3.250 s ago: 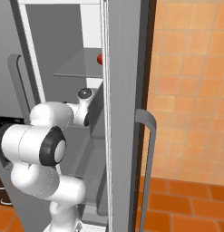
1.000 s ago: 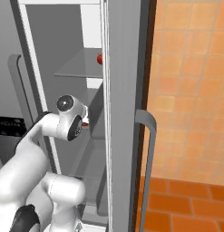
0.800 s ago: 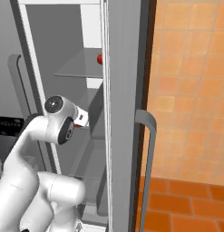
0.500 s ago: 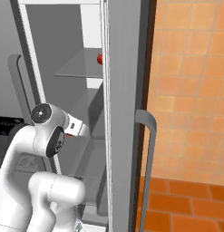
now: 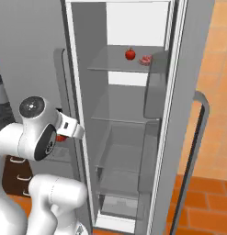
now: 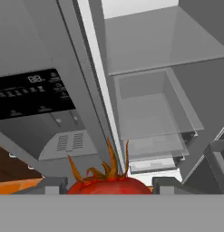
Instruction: Place one tomato and one steak in each tupperware on the nearby counter, to pack two identical lunches.
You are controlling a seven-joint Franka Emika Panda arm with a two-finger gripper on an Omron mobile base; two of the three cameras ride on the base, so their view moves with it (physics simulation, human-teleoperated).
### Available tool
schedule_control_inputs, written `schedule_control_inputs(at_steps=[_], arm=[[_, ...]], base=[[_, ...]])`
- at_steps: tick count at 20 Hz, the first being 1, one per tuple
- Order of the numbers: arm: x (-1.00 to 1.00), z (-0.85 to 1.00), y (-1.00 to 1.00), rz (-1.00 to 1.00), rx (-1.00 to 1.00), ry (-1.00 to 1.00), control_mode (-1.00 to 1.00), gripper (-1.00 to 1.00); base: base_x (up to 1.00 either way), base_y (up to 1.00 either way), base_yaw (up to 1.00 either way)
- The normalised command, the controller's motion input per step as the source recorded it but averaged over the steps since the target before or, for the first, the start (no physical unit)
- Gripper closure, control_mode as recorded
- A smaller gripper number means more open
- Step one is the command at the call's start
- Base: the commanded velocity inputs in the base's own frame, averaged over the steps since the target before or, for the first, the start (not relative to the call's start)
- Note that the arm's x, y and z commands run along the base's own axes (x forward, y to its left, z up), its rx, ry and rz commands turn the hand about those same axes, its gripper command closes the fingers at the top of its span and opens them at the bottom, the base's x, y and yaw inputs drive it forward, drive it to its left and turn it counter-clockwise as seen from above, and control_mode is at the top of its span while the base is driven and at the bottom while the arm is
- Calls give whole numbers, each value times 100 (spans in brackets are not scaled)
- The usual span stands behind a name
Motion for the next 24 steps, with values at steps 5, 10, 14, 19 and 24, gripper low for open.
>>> schedule_control_inputs(at_steps=[5, 10, 14, 19, 24], arm=[[0, 0, 0, 0, 0, 0, 100, 100], [0, 0, 0, 0, 0, 0, 100, 100], [0, 0, 0, 0, 0, 0, 100, 100], [0, 0, 0, 0, 0, 0, 100, 100], [0, 0, 0, 0, 0, 0, 100, 100]], base=[[3, 100, -2], [38, 100, -9], [42, 100, -12], [37, 100, -12], [37, 100, -12]])
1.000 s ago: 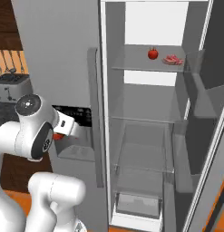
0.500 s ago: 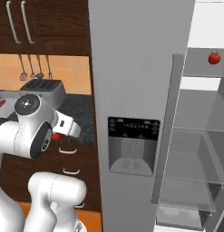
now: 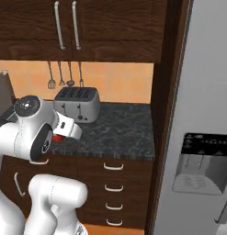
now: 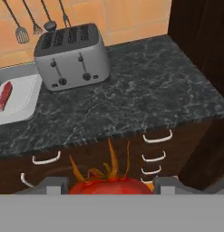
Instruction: Place one tomato and one steak in each tupperware on the nearby counter, to pack two identical lunches.
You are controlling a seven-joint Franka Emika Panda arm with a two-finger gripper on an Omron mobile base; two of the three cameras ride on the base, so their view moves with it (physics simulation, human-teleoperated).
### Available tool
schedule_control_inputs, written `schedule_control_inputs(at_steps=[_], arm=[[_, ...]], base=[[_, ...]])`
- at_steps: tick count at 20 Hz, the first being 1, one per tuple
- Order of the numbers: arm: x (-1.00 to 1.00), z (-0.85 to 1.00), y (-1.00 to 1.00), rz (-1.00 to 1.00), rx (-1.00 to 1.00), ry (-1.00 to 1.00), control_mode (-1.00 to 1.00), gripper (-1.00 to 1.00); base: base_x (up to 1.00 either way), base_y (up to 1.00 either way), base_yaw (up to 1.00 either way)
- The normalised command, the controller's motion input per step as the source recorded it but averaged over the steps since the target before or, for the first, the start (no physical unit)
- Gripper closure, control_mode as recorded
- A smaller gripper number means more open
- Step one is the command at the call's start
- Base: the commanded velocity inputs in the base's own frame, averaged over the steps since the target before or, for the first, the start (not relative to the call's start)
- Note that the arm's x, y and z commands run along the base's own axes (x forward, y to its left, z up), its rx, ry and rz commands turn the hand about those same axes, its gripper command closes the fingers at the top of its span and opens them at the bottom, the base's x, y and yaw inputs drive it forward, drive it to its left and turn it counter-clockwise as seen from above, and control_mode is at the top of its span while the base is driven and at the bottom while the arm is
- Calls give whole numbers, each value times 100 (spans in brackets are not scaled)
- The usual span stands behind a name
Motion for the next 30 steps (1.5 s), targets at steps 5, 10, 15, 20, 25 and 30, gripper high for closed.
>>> schedule_control_inputs(at_steps=[5, 10, 15, 20, 25, 30], arm=[[0, 0, 0, 0, 0, 0, 100, 100], [0, 0, 0, 0, 0, 0, 100, 100], [0, 0, 0, 0, 0, 0, 100, 100], [35, -53, 21, 0, -2, 10, -100, 100], [81, -70, 30, 0, 0, 2, -100, 100], [100, -68, 38, 0, 0, 5, -100, 100]], base=[[50, 100, -11], [59, 100, -10], [52, 89, -3], [0, 0, 0], [0, 0, 0], [0, 0, 0]])
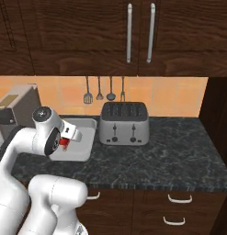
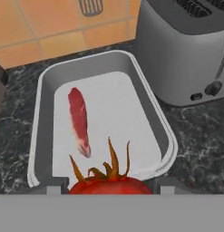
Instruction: Place one tomato and one steak in each tupperware on the nearby counter, to pack two identical lunches.
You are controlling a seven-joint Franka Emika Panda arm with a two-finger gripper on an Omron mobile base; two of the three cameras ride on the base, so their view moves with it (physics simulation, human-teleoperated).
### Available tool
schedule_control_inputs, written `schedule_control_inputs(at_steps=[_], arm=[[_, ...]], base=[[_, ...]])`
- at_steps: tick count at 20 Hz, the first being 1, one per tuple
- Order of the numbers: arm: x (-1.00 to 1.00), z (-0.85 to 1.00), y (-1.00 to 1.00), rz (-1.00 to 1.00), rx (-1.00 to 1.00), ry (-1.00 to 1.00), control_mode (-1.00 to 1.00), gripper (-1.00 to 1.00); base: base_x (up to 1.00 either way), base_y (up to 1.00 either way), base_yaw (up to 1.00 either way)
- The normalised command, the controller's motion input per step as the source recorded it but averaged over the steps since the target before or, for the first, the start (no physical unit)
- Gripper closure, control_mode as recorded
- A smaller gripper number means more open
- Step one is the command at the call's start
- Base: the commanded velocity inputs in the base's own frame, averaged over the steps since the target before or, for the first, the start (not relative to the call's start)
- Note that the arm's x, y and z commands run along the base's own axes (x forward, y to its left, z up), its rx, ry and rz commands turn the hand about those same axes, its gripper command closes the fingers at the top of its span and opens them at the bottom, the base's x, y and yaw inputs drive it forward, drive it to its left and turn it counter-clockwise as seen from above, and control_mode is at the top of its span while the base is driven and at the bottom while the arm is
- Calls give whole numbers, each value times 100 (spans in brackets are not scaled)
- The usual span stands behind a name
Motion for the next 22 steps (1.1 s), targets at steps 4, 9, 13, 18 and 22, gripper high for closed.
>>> schedule_control_inputs(at_steps=[4, 9, 13, 18, 22], arm=[[93, -54, 24, 0, 0, 7, -100, 100], [73, -30, 14, 0, 0, 4, -100, 100], [51, -27, 0, 0, 0, 1, -100, 100], [48, -25, 2, -1, 0, 0, -100, -100], [35, -4, 1, -2, 0, 0, -100, -100]], base=[[0, 0, 0], [0, 0, 0], [0, 0, 0], [0, 0, 0], [0, 0, 0]])
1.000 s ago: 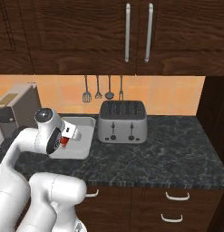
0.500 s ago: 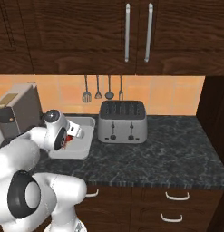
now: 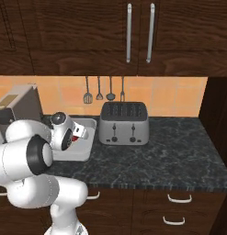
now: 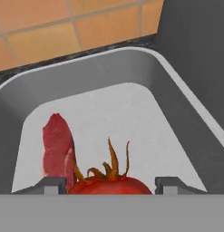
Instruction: Place one tomato and one steak in each tupperware on the nearby counter, to pack two identical lunches.
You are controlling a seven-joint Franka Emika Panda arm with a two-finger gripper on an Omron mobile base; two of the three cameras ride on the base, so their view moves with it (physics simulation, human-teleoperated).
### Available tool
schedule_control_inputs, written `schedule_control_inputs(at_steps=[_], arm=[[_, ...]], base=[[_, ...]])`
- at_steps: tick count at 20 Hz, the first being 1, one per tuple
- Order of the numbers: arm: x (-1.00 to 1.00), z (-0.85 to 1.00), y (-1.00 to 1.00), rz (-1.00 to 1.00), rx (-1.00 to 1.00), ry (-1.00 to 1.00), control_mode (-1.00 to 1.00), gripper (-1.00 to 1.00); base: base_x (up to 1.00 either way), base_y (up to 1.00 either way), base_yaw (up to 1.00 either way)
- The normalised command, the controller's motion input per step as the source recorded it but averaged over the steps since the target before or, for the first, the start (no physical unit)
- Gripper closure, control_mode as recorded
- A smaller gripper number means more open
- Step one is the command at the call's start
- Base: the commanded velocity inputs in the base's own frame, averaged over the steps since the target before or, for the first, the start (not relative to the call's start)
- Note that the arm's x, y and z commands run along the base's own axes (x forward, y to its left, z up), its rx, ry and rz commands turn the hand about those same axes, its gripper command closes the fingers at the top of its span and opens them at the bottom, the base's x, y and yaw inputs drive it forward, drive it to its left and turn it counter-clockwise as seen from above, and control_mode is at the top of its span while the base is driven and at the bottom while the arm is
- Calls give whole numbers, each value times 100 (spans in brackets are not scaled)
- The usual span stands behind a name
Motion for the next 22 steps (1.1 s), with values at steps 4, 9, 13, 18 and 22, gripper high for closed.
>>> schedule_control_inputs(at_steps=[4, 9, 13, 18, 22], arm=[[-10, 31, 18, -7, 0, -5, -100, -100], [-70, 78, 17, -2, 0, -5, -100, -100], [-97, 100, 0, 0, 0, -1, -100, -100], [-100, 80, -28, 0, 4, 2, -100, -100], [-100, 52, -41, 9, 4, 0, -100, -100]], base=[[0, 0, 0], [0, 0, 0], [0, 0, 0], [0, 0, 0], [0, 0, 0]])
